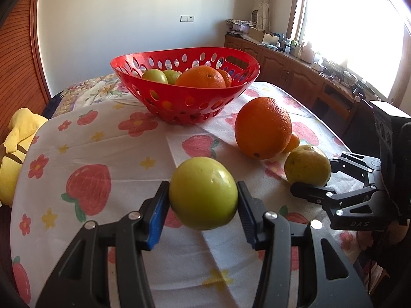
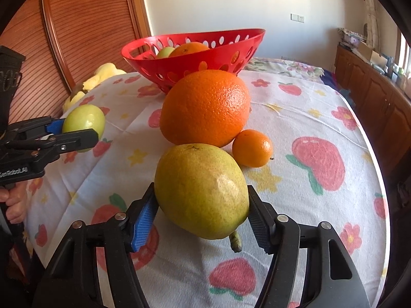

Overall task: Organize fruits
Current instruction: 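Grasp another green apple with the left tool while the right tool grasps a yellow pear, then release the yellow pear into the basket with the right tool while the left tool holds the apple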

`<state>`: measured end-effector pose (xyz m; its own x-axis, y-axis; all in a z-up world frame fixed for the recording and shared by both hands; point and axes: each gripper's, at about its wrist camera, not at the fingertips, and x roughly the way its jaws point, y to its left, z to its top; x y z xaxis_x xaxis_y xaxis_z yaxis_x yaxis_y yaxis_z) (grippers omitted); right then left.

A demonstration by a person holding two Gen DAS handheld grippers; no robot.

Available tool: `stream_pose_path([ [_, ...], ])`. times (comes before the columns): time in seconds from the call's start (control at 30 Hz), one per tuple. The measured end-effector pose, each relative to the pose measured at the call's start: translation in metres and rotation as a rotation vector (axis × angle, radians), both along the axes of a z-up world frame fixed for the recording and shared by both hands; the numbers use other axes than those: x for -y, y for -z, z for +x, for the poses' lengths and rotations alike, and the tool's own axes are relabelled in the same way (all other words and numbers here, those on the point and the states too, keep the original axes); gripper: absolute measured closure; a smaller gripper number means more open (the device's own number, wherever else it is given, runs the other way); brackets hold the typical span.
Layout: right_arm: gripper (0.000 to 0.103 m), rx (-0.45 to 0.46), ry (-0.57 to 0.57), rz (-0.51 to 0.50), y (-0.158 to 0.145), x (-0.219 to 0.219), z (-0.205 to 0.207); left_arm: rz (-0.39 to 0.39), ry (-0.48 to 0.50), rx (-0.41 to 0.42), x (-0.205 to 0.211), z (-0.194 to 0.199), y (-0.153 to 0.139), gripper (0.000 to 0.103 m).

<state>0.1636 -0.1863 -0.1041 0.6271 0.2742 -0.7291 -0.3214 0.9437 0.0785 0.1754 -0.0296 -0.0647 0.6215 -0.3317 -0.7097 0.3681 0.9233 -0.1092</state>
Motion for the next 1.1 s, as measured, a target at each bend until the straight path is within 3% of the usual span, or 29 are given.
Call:
stream_pose_path([
  [0.57, 0.036, 0.112, -0.037, 0.025, -0.055, 0.005, -0.013, -0.018, 0.014, 0.085, 0.001, -0.003, -0.043, 0.054],
  [1.1, 0.036, 0.196, -0.089, 0.012, -0.104, 0.002, 0.034, -0.02, -0.009, 0.16, -0.011, 0.039, -0.08, 0.054],
])
